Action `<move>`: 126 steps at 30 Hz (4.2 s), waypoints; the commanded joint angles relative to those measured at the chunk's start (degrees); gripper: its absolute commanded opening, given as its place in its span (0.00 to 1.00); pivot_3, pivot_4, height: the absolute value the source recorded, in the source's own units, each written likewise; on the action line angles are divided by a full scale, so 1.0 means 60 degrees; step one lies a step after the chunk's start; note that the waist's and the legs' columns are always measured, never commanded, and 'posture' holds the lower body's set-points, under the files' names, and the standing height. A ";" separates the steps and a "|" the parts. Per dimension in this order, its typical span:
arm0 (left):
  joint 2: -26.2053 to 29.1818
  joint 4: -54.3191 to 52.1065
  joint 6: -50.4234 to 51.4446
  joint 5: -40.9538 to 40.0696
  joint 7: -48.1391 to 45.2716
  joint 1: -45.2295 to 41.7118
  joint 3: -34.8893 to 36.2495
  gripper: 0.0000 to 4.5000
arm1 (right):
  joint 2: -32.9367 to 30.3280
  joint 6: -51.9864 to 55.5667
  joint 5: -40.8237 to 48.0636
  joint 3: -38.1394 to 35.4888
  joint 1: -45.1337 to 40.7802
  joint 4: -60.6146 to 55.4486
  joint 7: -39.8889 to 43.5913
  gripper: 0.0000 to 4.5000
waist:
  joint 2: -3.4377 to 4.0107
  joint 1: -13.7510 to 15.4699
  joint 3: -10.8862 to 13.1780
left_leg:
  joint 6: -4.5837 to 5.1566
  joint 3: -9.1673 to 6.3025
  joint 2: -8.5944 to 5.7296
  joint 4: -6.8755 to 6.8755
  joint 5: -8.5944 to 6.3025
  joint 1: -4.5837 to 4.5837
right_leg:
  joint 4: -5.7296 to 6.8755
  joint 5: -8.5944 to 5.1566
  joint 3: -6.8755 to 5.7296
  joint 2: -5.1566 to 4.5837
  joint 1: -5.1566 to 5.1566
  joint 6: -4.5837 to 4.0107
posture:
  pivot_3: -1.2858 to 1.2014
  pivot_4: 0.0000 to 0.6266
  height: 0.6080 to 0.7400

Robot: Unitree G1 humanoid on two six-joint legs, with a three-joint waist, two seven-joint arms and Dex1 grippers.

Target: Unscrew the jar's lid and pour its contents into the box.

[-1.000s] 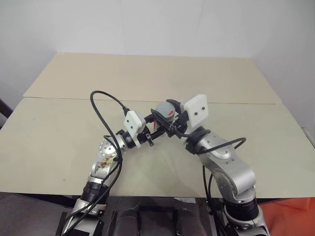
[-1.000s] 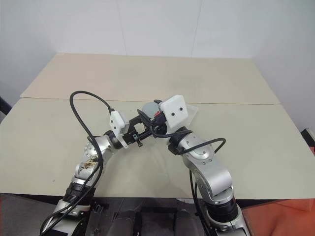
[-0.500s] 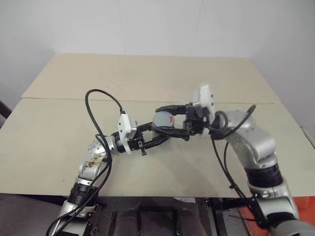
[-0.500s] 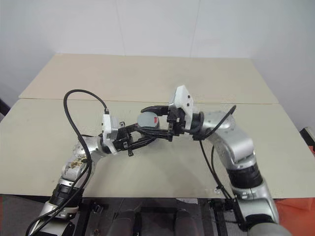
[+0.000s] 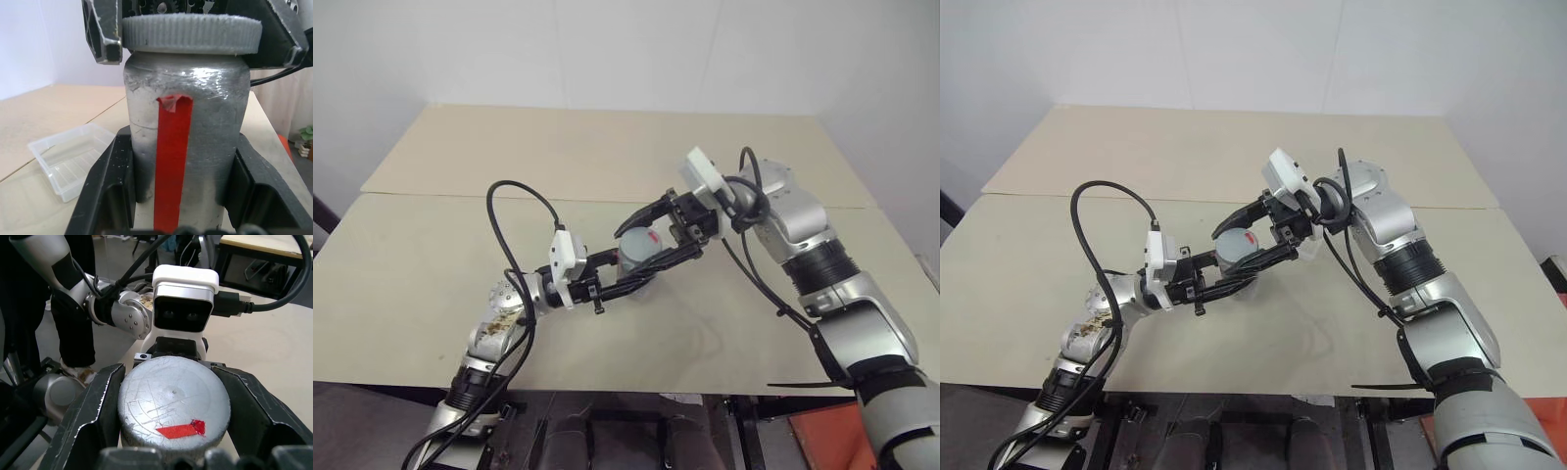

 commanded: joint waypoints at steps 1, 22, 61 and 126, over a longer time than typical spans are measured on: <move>-0.0114 -0.0554 -0.0328 -0.0147 0.0010 0.0026 0.0145 0.43 | -0.0451 -0.0206 0.0185 -0.0352 0.0075 -0.0054 0.0452 0.89 | 0.0000 0.0022 0.0000 | 0.0000 0.0000 0.0000 0.0000 0.0000 0.0000 | 0.0000 0.0000 0.0000 0.0000 0.0000 -0.0001 | 0.52 0.24 1.00; -0.0715 0.0793 -0.1137 0.0658 0.0690 -0.0336 0.0201 0.43 | 0.0028 0.3122 -0.1077 -0.3187 0.4790 -0.8258 -0.7464 1.00 | 0.0000 0.0129 -0.0001 | -0.0001 0.0001 0.0000 0.0005 0.0001 0.0000 | 0.0009 0.0001 0.0002 0.0001 -0.0002 -0.0001 | 0.52 0.24 1.00; -0.0807 0.1326 -0.1589 0.0652 0.0604 -0.0239 0.0684 0.43 | 0.0151 0.4285 -0.1333 -0.3835 0.5695 -0.8889 -0.8758 1.00 | 0.0000 0.0126 0.0000 | 0.0000 -0.0004 -0.0005 0.0007 0.0000 -0.0006 | -0.0001 0.0001 -0.0001 0.0002 0.0001 -0.0001 | 0.52 0.24 1.00; -0.0801 0.1774 -0.1926 0.0822 0.0467 -0.0428 0.0955 0.43 | 0.0723 0.3695 -0.1922 -0.4100 0.6207 -0.8490 -0.9212 1.00 | 0.0000 0.0035 0.0000 | 0.0000 -0.0008 -0.0005 0.0006 0.0000 -0.0011 | -0.0001 0.0001 -0.0003 0.0004 0.0000 0.0001 | 0.52 0.24 1.00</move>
